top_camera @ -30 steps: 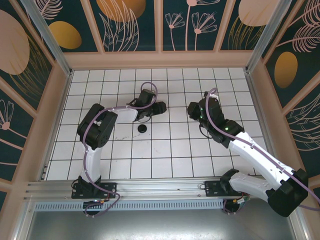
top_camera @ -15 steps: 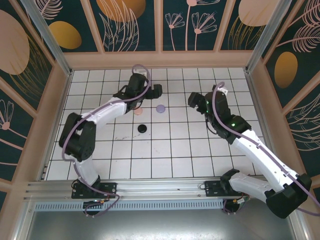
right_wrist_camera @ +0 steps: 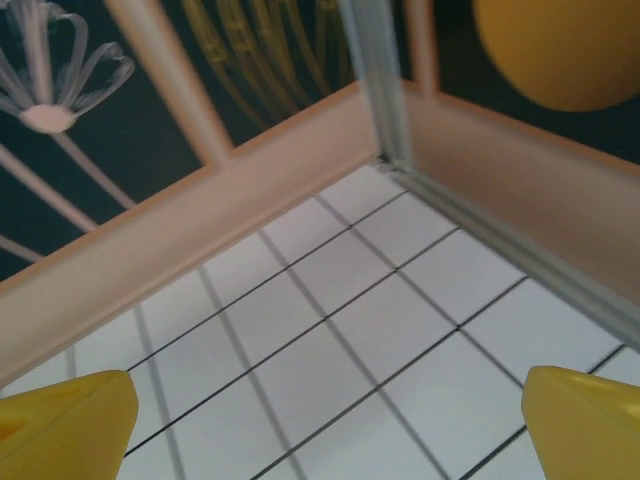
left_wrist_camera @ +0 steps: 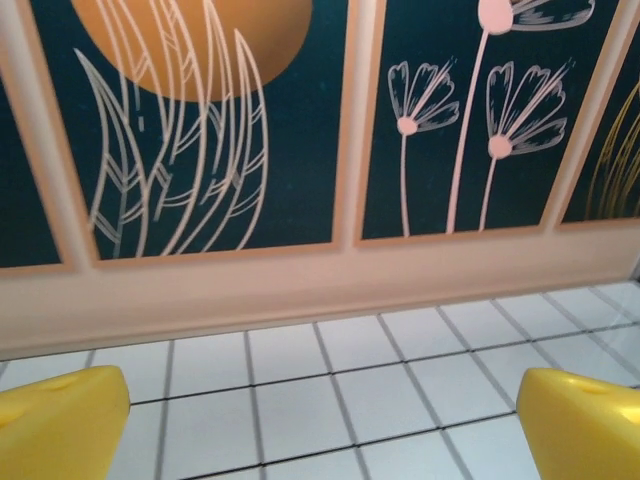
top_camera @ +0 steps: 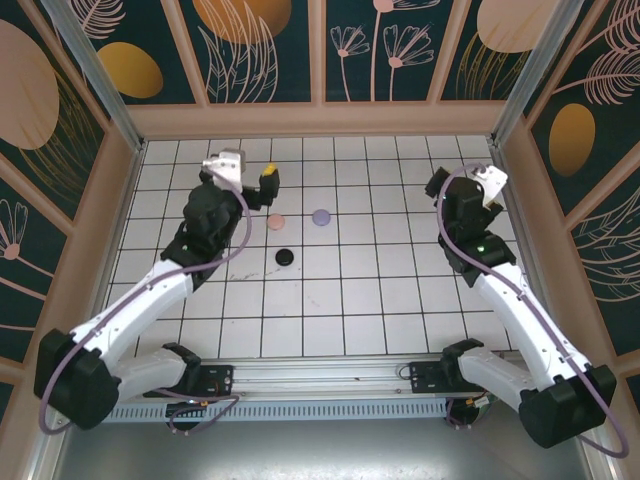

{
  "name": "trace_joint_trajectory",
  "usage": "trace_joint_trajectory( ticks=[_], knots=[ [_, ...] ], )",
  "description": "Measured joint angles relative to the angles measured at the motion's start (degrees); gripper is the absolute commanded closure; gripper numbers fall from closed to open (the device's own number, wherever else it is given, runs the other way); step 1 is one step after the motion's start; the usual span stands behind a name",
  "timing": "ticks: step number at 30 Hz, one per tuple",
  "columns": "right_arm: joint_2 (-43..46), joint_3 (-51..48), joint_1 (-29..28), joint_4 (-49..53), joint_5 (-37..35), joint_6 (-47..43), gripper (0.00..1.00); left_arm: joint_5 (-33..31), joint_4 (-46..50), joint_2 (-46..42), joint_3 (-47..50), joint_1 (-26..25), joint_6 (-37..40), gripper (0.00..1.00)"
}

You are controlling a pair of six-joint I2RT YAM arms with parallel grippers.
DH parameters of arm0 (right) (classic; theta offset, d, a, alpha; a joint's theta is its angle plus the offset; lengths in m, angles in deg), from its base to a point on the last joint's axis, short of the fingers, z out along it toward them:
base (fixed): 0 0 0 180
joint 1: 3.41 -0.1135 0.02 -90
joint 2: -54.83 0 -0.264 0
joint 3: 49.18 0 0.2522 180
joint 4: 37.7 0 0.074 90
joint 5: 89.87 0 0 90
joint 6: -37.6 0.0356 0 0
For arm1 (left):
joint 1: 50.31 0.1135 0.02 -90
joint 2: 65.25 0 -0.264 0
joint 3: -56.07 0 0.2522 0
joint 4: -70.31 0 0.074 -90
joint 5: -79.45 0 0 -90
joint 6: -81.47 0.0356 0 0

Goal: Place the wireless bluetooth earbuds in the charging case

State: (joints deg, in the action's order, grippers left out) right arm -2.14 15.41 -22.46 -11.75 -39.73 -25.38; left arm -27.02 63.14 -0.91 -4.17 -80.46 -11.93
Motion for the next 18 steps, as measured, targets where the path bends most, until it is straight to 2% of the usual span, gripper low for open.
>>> trace_joint_trajectory(
  ticks=[5,11,14,18],
  knots=[
    [-3.52,-8.92,3.67,-11.04,-1.49,-5.03,0.01,-2.56,-3.41,-5.81,7.02,1.20,6.16,0.01],
    [-11.34,-19.61,5.42,-28.44,-0.13,-14.16,0.01,-3.63,-10.34,-10.69,17.11,10.19,8.70,0.01],
    [-13.68,-23.74,6.84,-36.24,1.55,-16.65,0.01,-3.56,-15.50,-9.92,22.82,13.31,8.76,0.01],
    [-16.11,-27.78,7.74,-46.49,3.06,-20.02,0.01,-3.76,-24.06,-5.05,28.92,14.62,8.76,0.01]
  ],
)
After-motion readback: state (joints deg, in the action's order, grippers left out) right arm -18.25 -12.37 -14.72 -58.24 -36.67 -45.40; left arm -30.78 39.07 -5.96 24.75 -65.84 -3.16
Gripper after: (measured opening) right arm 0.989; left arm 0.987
